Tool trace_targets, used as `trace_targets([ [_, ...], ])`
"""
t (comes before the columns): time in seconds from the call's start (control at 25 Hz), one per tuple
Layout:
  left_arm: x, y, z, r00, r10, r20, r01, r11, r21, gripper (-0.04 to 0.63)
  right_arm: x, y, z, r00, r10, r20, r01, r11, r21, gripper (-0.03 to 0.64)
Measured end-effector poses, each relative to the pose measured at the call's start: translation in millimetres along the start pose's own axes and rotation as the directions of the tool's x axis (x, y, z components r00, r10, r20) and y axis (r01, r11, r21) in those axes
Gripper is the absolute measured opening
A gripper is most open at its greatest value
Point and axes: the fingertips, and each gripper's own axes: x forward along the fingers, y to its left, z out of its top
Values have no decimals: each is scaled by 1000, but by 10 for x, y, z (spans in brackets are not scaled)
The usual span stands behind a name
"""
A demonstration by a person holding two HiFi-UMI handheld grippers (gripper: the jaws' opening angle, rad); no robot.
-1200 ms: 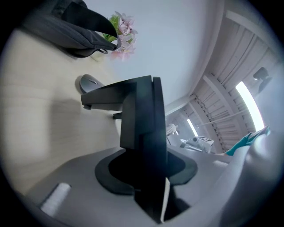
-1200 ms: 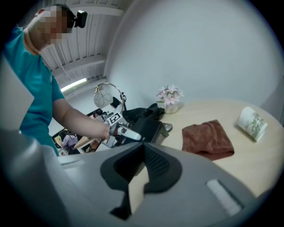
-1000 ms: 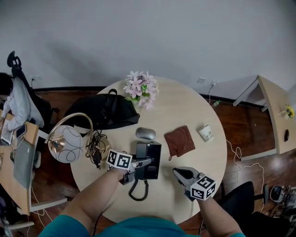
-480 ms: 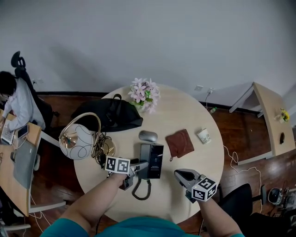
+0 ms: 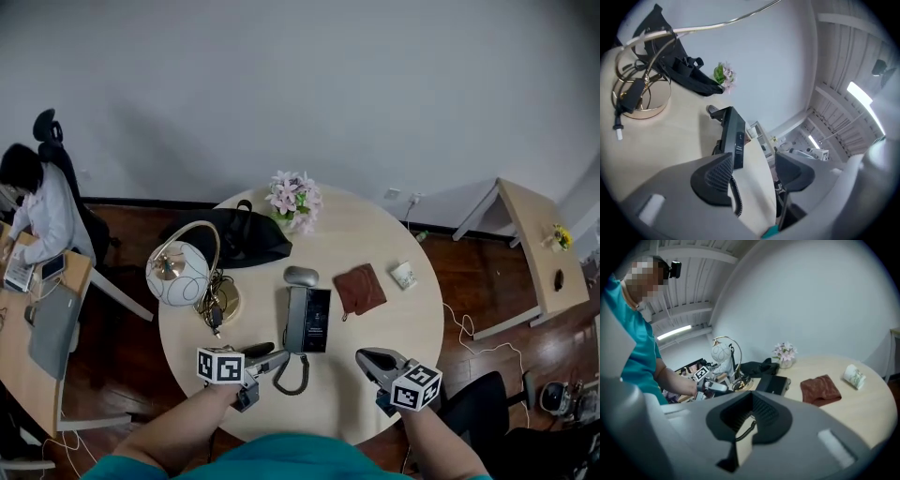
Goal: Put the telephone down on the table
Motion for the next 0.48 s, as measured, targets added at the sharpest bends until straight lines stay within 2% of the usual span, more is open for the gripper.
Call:
trace_targets([
  [0.24,-446,-560,-246,991,-52,125,41,995,88,133,-445,254,-107,999,31,41,-31,999,-14,2],
  [0.48,-655,-1230,-748,969,-57,241,8,980,199,6,-1066,509,-456,995,93,48,-90,994,-62,2],
])
